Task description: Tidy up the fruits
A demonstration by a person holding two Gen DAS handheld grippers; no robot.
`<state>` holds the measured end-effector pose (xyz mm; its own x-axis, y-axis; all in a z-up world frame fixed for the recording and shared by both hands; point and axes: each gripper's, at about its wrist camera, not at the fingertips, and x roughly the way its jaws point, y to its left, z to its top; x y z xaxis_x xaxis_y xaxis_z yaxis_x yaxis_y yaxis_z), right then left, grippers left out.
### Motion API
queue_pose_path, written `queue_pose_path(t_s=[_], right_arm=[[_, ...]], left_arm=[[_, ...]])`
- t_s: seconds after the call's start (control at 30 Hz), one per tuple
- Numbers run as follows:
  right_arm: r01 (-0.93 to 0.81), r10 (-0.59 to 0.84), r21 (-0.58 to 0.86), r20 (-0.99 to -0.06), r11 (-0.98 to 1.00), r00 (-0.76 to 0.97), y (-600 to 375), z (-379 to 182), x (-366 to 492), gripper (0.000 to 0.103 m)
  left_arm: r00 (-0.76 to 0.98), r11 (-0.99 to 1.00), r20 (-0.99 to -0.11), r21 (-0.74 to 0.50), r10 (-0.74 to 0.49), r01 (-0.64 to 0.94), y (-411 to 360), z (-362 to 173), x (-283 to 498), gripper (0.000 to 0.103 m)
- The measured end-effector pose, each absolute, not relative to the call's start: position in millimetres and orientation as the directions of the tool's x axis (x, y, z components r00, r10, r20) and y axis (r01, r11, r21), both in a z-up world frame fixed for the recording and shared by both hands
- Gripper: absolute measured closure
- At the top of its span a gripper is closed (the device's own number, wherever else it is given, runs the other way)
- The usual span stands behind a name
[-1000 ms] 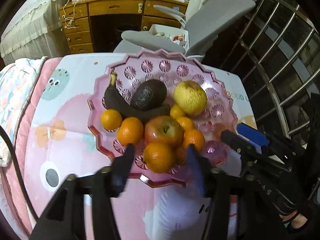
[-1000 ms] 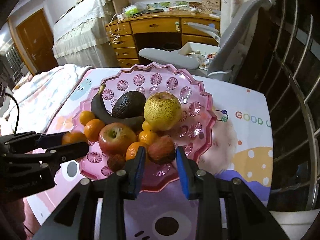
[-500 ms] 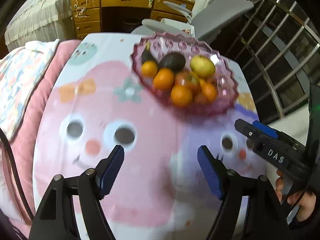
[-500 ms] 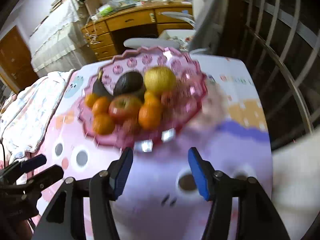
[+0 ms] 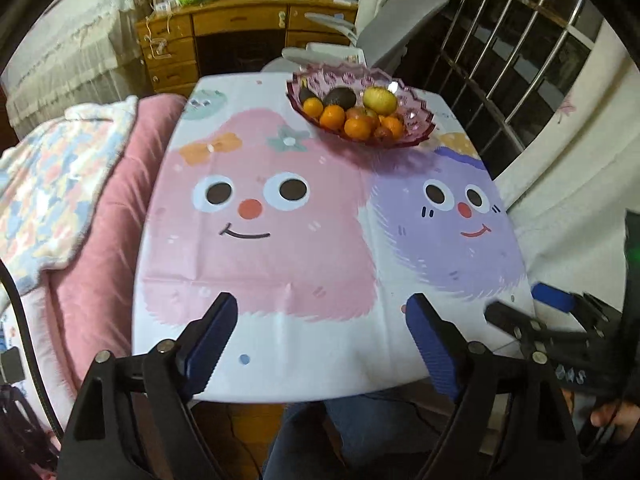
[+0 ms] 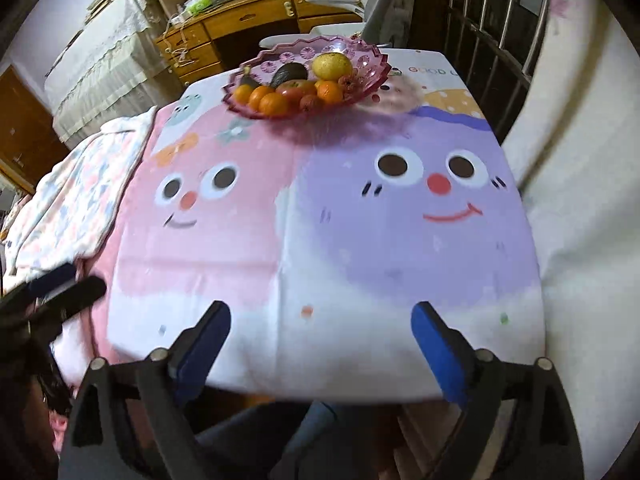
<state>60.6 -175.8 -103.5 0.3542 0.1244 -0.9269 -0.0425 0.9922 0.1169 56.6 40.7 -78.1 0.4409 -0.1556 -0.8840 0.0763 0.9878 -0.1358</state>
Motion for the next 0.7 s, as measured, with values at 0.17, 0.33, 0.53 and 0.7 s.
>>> queue_pose_path(t_s=[0.17, 0.33, 0.53, 0.7], right_arm=[[-0.076, 0.167, 0.15, -0.913, 0.986, 0.372, -181, -67, 31, 0.006], [-0.097, 0.193, 0.17, -0.918, 0.981, 0.347, -188, -29, 11, 0.004], [-0.069, 0.21, 0.199, -0.901, 0.978, 0.379, -200, 2, -7, 0.003], [-0.055, 0.198, 0.193, -0.882, 0.98, 0.429, -200, 11, -13, 0.0]], left_arm=[[0.474, 0.991, -0.87, -0.12, -0.135, 0.063, 39, -39, 42, 0.013], [0.487, 0.987, -0.859, -0.139, -0.161, 0.082, 24, -6, 26, 0.013], [0.518, 0.987, -0.84, -0.128, -0.162, 0.102, -5, 24, 14, 0.012], [0.515, 0.993, -0.849, -0.084, -0.117, 0.087, -19, 26, 12, 0.011]])
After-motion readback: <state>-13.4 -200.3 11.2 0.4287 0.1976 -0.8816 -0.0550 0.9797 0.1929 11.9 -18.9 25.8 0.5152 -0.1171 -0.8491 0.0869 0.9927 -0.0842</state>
